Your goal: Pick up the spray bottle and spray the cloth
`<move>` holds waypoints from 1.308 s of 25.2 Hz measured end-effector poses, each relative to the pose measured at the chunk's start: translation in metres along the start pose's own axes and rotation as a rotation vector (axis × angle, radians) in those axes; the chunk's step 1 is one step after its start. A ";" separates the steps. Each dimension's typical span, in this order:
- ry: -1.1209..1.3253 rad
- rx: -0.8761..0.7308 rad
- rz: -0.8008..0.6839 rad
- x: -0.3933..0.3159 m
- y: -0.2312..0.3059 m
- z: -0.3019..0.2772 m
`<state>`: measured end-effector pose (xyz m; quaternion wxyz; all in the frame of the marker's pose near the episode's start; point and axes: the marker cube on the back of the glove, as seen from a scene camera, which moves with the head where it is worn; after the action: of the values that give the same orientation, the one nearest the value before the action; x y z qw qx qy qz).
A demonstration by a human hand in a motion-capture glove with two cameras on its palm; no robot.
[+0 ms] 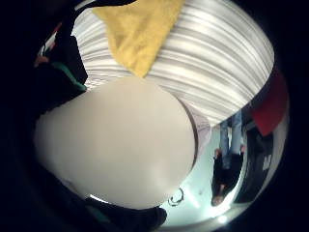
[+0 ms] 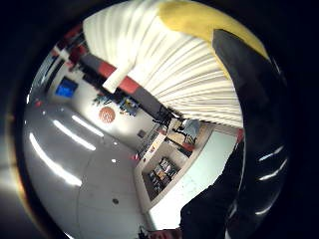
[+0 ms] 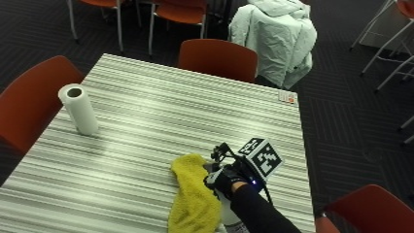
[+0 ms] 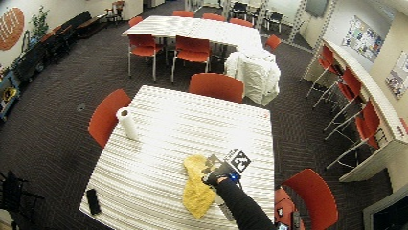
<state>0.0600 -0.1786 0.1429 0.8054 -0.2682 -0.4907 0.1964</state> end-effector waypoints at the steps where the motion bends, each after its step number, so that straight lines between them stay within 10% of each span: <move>1: -0.027 0.032 -0.045 -0.003 0.003 -0.004; 16: -0.445 0.596 -0.881 -0.024 0.073 -0.005; 33: -0.407 0.668 -0.835 -0.036 0.059 0.008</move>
<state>0.0341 -0.1517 0.0850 0.7452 0.2605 -0.6115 0.0537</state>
